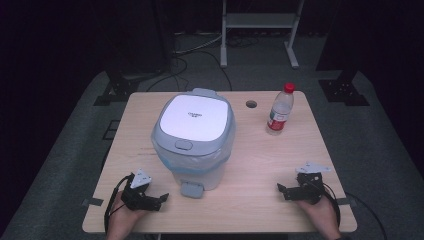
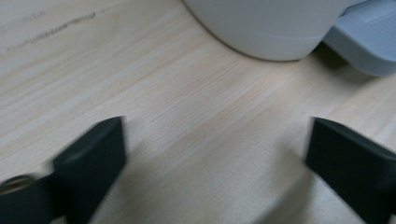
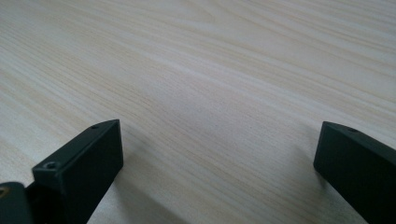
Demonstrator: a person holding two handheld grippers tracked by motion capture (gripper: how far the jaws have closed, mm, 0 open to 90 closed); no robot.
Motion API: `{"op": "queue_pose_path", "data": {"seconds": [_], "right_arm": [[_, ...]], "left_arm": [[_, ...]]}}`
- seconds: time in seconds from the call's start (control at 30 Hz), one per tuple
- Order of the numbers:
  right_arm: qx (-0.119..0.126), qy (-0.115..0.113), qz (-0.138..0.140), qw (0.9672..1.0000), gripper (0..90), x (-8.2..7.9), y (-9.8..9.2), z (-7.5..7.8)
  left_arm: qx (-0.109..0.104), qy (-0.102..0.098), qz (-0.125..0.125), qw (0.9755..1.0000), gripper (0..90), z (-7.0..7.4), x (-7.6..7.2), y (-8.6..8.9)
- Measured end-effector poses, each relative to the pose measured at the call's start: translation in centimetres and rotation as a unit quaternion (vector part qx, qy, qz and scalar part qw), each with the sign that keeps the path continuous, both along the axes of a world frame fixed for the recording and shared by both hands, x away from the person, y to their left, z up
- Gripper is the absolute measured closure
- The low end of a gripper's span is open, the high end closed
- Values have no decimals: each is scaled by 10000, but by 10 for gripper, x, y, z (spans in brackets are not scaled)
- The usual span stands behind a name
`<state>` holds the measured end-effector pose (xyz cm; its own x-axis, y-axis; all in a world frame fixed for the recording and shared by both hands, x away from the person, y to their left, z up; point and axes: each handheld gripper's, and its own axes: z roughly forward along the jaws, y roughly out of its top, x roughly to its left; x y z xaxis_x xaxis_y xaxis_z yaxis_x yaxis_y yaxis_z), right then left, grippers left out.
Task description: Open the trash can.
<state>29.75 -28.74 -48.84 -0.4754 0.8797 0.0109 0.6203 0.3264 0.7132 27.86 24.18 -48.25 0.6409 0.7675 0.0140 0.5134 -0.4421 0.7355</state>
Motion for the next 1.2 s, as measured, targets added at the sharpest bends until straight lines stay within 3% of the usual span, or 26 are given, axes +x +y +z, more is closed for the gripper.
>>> {"op": "queue_pose_path", "data": {"seconds": [0.23, 0.43, 0.83, 0.93, 1.2], "right_arm": [[-3, -5, 23, 10000, 3, 0, 0, 0], [6, -4, 24, 10000, 3, 1, -1, 0], [8, -3, 24, 10000, 3, 1, -1, 0], [6, -4, 25, 10000, 2, 1, -1, 0], [5, -4, 24, 10000, 3, 1, -1, 0]], "left_arm": [[-136, -8, 60, 9999, 238, 2, -3, 4], [-313, 25, 105, 9995, 450, 10, -7, 4], [-602, -70, -40, 9982, 851, 26, -13, 1], [-650, -22, -82, 9979, 900, 28, -14, -1], [-650, -14, -190, 9977, 900, 32, -17, -10]]}}
